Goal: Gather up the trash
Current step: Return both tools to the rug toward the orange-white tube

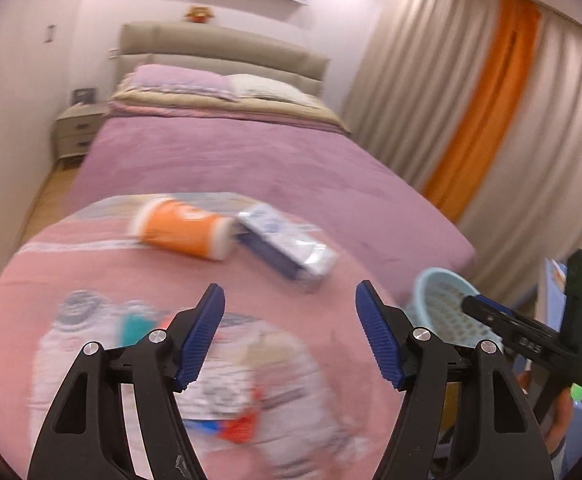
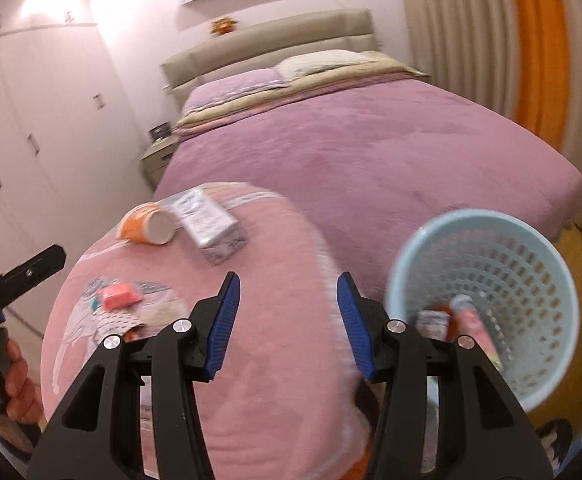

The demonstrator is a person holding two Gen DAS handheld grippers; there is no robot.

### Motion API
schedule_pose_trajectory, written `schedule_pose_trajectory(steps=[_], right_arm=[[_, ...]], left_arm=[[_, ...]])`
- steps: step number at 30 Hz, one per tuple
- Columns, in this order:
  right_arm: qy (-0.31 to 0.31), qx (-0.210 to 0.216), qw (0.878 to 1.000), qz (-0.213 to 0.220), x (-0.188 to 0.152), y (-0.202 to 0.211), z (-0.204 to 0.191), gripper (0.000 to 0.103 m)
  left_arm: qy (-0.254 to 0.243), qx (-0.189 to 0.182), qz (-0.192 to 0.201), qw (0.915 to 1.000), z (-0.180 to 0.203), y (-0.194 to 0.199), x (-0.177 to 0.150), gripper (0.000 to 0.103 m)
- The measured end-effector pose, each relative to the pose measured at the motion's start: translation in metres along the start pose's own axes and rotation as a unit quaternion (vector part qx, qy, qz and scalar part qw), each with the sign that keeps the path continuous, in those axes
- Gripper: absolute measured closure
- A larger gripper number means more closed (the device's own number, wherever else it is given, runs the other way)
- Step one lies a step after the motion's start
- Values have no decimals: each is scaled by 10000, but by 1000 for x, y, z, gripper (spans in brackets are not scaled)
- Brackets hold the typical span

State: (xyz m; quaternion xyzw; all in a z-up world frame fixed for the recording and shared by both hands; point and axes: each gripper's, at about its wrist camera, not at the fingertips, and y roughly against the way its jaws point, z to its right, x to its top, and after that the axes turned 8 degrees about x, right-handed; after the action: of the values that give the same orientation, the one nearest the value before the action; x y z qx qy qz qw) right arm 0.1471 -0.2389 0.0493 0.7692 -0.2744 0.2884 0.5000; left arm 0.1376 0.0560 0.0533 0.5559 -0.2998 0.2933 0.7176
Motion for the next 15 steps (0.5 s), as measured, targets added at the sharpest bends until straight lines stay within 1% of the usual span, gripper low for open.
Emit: schedule_pose_trajectory(steps=[1,5,6,8,12,13,15], right_arm=[[117,63,9999,-27,1,-6,-10,56],[448,268,9985,-136,8,-33,-43,55],[499,299,9982,-163,12,-42,-49,52],[553,333,9978,-173,18,-57,-58,49],[747,210,9968,-173,33,-94,-66,39],[787,182,9966,-181,35,-99,-67,37],[916,128,9955,-215,40,-120,-68,33]], left_arm=[[49,130,21,9999,-14,1,3,37],[33,405,12,9992,-48,-3,20,36],[21,409,-49,9992,-58,-9,25,37],[47,377,-136,9992,-68,-17,30,36],[-72,307,-313,9990,-83,-47,41,36],[-108,255,-397,9988,-88,-62,46,36],[-87,261,-490,9984,-97,-77,49,36]])
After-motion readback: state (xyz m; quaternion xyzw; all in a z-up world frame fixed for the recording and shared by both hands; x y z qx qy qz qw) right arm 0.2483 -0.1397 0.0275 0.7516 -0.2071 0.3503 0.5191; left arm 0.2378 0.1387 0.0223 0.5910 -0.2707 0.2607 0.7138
